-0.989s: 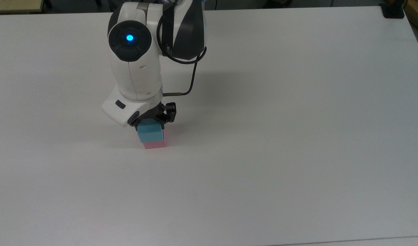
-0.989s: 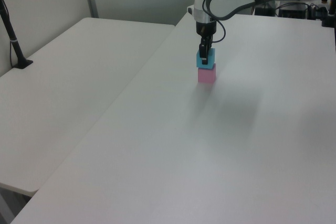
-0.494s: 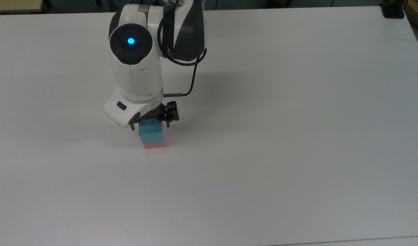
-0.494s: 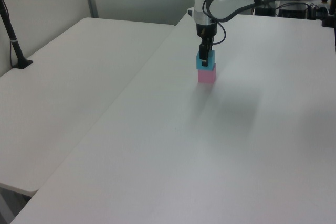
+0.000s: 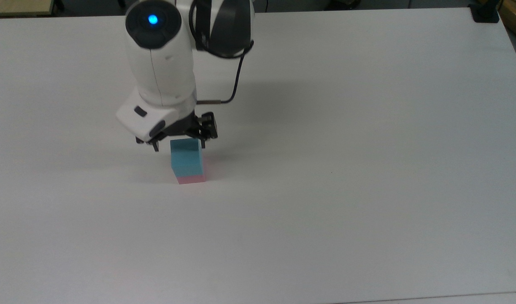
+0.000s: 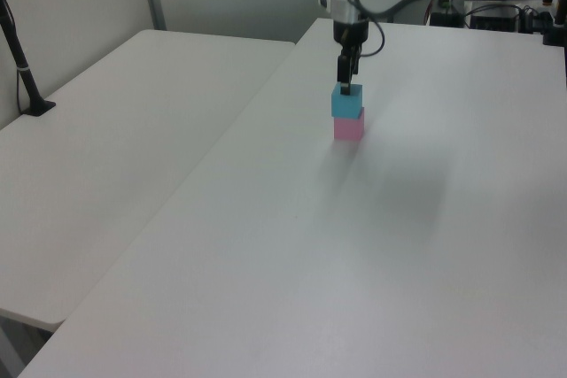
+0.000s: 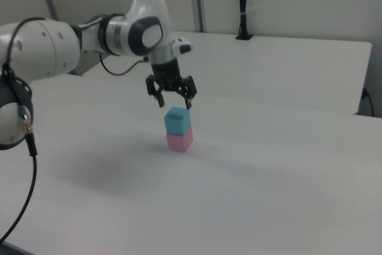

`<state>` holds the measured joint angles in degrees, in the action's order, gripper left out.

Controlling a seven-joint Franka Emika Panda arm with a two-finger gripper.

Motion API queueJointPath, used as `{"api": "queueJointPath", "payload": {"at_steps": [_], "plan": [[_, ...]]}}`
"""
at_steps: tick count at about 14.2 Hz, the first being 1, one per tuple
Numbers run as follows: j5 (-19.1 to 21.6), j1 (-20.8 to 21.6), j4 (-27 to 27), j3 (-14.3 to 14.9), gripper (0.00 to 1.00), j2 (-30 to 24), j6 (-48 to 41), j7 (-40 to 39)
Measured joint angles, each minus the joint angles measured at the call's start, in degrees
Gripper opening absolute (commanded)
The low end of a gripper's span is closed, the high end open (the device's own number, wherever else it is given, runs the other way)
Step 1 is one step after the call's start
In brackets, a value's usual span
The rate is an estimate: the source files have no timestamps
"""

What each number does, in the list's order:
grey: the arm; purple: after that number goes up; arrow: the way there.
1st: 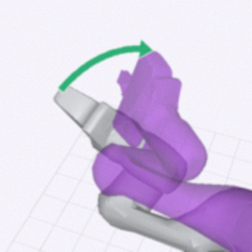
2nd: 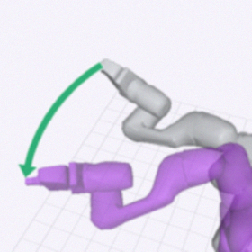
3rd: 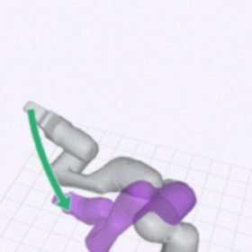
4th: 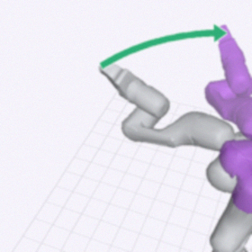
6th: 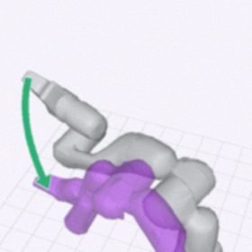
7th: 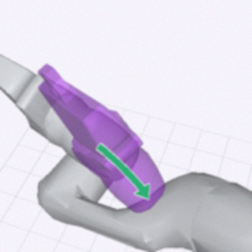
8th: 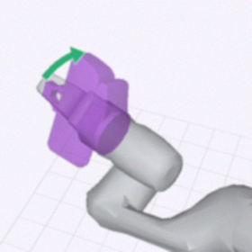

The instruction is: Put blue cube on pink cube

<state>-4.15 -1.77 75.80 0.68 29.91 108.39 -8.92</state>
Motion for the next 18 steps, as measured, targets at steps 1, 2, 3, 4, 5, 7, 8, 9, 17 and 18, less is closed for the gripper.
{"api": "queueJointPath", "payload": {"at_steps": [1, 2, 3, 4, 5, 7, 8, 9, 17, 18], "plan": [[0.0, -0.18, -0.1, 0.0, 1.0, -1.7, -1.67, 0.0], [0.0, -0.35, -0.15, 0.0, 1.0, -4.51, -4.1, 0.0], [0.0, -0.36, -0.15, 0.0, 1.0, -7.06, -6.65, 0.0], [0.0, -0.35, -0.16, 0.0, 1.0, -9.52, -10.02, 0.01], [0.01, -0.35, -0.18, 0.0, 1.0, -11.93, -13.27, 0.16], [0.13, -0.08, -0.13, -0.12, 1.0, -15.97, -17.18, 3.1], [0.15, 0.31, -0.07, -0.31, 1.0, -17.26, -18.5, 5.74], [0.15, 0.95, 0.01, -0.45, 1.0, -18.2, -19.61, 8.08], [0.15, 2.7, 2.49, -0.58, 1.0, -22.38, -22.78, 11.57], [0.15, 2.7, 2.55, -0.58, 1.0, -22.51, -22.78, 11.57]]}}
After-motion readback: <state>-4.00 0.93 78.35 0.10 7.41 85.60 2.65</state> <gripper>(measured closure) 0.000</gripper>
